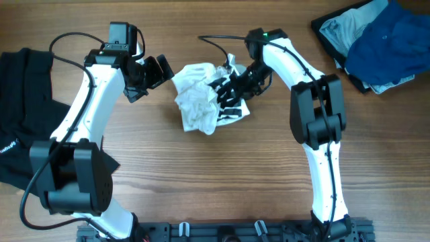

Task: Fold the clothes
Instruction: 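Lower the right gripper onto the bundled shirt and grasp it, then lift the bundled shirt with the right gripper and carry it to the top-right tray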

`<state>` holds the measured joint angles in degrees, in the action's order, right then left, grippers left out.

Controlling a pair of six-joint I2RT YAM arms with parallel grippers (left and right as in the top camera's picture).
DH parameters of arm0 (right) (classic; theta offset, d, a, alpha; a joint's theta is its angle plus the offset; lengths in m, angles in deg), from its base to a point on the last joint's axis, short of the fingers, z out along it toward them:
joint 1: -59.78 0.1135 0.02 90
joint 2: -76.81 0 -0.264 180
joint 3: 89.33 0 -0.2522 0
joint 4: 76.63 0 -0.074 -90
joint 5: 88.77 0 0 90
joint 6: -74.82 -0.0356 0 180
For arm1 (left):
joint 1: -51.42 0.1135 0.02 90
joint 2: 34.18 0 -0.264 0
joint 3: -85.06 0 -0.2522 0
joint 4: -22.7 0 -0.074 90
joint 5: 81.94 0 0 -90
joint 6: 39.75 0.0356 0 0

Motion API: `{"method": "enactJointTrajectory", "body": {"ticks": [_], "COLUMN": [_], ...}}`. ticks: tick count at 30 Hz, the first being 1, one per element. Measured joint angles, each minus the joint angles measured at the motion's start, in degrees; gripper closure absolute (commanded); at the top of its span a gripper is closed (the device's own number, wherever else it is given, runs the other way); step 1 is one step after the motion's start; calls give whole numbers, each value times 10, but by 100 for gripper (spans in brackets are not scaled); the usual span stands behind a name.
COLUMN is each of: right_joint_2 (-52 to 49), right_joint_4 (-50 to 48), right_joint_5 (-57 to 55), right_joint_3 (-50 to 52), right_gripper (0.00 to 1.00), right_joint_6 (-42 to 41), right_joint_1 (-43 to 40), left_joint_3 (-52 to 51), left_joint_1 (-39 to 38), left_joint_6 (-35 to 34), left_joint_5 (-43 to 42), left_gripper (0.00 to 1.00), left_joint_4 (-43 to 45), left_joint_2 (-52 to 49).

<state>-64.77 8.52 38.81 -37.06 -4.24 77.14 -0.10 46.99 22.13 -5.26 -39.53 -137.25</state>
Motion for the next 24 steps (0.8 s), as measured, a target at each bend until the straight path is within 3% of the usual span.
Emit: {"method": "enactJointTrajectory", "body": {"ticks": [13, 18, 24], "right_joint_2": [170, 205, 205], "right_joint_4": [-63, -35, 17], "right_joint_5": [-328, -400, -408], "right_joint_3": [0, -26, -73], "right_gripper": [96, 96, 95], "right_joint_6": [-120, -124, -99], "right_joint_1": [-5, -16, -46], "left_joint_3": [0, 0, 0], "left_joint_1": [0, 0, 0], "left_joint_6": [0, 0, 0], "left_joint_5": [0, 0, 0], "left_gripper": [0, 0, 0], "left_joint_4": [0, 0, 9], "left_joint_2": [0, 0, 0]}}
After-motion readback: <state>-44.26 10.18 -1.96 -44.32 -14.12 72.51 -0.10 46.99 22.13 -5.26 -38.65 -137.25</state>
